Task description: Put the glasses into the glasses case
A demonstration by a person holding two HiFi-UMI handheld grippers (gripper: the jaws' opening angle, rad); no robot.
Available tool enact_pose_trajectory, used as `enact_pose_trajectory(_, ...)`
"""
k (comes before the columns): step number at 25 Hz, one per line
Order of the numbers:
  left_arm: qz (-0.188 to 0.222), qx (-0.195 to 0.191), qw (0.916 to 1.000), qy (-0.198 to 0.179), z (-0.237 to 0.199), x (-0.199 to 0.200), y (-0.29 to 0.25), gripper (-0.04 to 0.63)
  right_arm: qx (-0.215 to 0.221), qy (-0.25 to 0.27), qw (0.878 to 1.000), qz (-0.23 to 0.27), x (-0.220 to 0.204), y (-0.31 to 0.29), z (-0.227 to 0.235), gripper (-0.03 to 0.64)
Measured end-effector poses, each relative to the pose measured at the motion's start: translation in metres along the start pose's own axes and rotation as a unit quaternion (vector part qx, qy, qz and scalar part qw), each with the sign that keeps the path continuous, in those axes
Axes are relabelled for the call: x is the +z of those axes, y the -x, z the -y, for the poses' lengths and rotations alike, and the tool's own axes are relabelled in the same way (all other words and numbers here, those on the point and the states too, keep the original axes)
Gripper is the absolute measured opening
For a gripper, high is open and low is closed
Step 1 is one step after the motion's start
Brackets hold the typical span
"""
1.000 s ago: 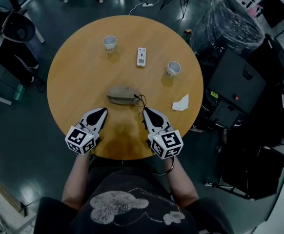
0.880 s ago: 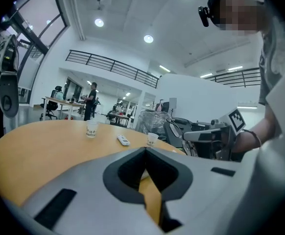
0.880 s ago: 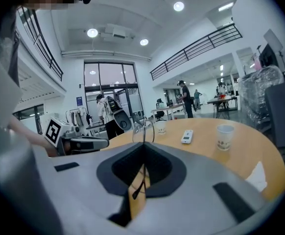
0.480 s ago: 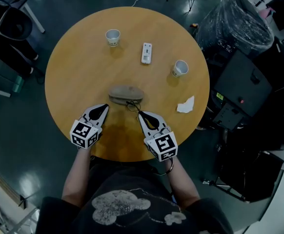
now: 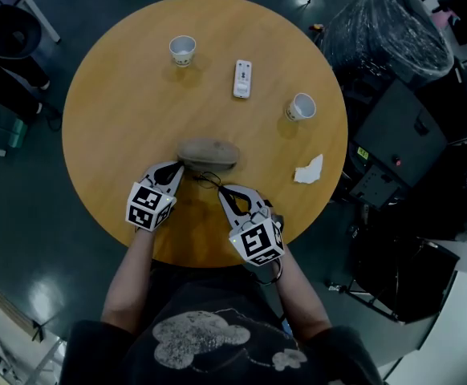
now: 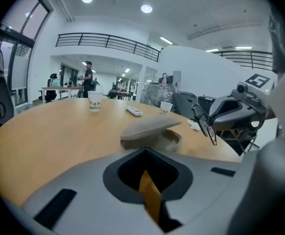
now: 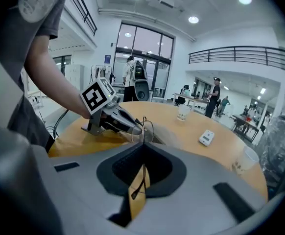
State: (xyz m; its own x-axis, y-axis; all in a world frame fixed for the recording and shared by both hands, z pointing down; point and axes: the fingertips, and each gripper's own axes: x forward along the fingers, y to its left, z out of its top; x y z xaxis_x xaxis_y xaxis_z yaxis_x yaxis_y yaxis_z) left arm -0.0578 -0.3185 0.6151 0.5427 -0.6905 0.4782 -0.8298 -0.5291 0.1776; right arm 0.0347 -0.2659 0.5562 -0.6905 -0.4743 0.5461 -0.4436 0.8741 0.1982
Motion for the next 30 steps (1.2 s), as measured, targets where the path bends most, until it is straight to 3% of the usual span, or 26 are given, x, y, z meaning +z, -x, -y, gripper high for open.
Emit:
enact_pose_trajectory(8,-0.005,-0.009,0.9999,0.005,-0.004,0.000,-0.006,0.006,0.028,0.104,0.991,-0.078,-0.012,-0.027,0.001,-0.010)
enact_pose_trajectory(20,-0.010,-0.009,0.9999,-0.007,-0.006,0.005,-0.010,0.006,0.034,0.142,0.977,-0.153,-0.018,-0.057,0.019,-0.010)
enact_pose_trajectory(26,-0.012,-0.010,0.9998,-0.013,-0.004,0.008,-0.013,0.006,-0.011,0.145,0.976,-0.160,-0.012,-0.066,0.029,-0.010)
enact_pose_trajectory(30,-0.013,-0.011,0.9998,-0.014,-0.002,0.008,-0.016,0.006,-0.052,0.178,0.968,-0.169,-0.014,-0.075,0.033,-0.010)
